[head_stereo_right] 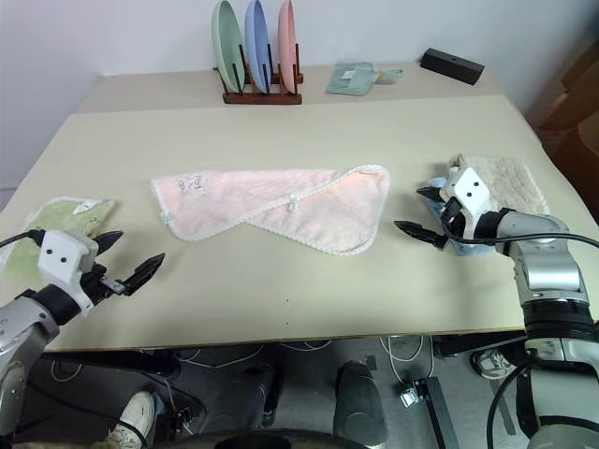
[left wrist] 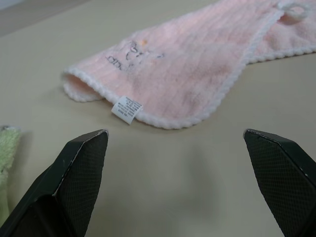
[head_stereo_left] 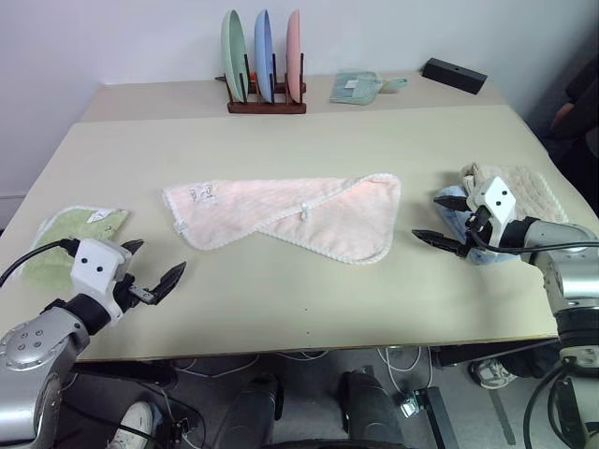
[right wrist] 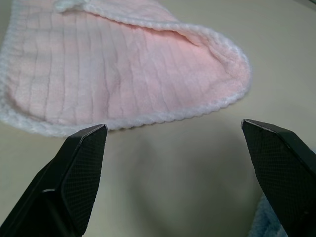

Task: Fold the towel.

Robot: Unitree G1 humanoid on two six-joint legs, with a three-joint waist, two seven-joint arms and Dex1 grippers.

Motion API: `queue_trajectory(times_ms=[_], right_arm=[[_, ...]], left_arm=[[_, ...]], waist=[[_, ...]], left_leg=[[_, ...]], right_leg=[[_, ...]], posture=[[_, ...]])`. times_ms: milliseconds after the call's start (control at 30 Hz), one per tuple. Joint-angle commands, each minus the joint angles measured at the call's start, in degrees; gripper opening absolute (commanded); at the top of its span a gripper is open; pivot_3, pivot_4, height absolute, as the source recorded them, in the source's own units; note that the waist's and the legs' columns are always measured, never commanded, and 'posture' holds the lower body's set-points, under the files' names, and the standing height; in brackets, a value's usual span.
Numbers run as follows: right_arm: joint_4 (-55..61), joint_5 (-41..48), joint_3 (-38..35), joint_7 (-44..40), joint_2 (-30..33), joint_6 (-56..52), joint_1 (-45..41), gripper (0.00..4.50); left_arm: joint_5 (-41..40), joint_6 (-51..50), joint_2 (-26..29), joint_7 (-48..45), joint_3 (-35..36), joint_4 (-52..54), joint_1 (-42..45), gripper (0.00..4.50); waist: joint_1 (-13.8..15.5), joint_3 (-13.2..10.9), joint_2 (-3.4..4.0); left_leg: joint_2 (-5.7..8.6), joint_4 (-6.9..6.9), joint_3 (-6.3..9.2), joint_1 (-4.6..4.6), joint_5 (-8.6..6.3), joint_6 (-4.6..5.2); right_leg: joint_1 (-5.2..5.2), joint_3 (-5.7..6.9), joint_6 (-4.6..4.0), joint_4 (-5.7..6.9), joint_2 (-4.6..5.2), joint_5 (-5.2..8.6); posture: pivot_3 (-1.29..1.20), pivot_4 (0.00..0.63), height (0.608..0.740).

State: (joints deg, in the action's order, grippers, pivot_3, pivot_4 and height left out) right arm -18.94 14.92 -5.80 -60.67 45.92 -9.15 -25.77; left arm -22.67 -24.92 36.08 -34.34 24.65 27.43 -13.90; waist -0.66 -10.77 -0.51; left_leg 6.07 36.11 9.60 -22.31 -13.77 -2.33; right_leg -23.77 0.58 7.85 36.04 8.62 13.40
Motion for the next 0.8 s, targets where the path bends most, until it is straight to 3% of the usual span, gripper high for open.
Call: queue_trajectory(times_ms=[33, 633, 733, 800], right_arm=[[4.9, 1.3, -0.9, 1.0, -0.3, -1.8, -1.2, 4.44], [10.8, 2.1, -1.5, 3.2, -2.5, -5.7, 1.2, 4.44], [13.7, 4.7, -2.1, 3.3, -2.5, -9.9, 3.4, 4.44], [16.2, 5.6, -1.8, 3.5, -2.4, -12.0, 5.4, 4.44]], left_arm=[[0.0, -0.1, 0.5, 0.7, 1.2, 2.4, 0.0, 4.50], [-0.3, -0.8, 2.6, -0.4, 1.9, 1.9, 0.8, 4.50], [0.5, -1.3, 5.0, -3.3, -2.2, 2.9, 0.5, 4.50], [6.6, 0.3, 9.0, -4.9, -9.2, 3.4, 0.3, 4.50]], waist=[[0.1, 0.0, 0.00], [0.1, 0.0, -0.02], [0.1, 0.0, -0.01], [0.2, 0.0, -0.02]], left_leg=[[0.00, 0.00, 0.00, -0.01, 0.00, 0.00], [-0.01, 0.00, -0.01, -0.02, -0.01, 0.00], [-0.01, -0.01, 0.00, -0.04, -0.01, 0.01], [0.00, 0.00, -0.02, -0.05, -0.01, 0.01]], right_leg=[[0.00, 0.00, 0.00, 0.00, 0.00, 0.00], [-0.02, -0.01, 0.00, -0.01, 0.00, 0.00], [-0.05, -0.01, 0.00, -0.01, 0.00, 0.00], [-0.04, -0.02, -0.01, -0.01, 0.00, 0.01]], posture=[[0.00, 0.150, 0.736], [0.00, 0.150, 0.736], [0.00, 0.150, 0.736], [0.00, 0.150, 0.736]])
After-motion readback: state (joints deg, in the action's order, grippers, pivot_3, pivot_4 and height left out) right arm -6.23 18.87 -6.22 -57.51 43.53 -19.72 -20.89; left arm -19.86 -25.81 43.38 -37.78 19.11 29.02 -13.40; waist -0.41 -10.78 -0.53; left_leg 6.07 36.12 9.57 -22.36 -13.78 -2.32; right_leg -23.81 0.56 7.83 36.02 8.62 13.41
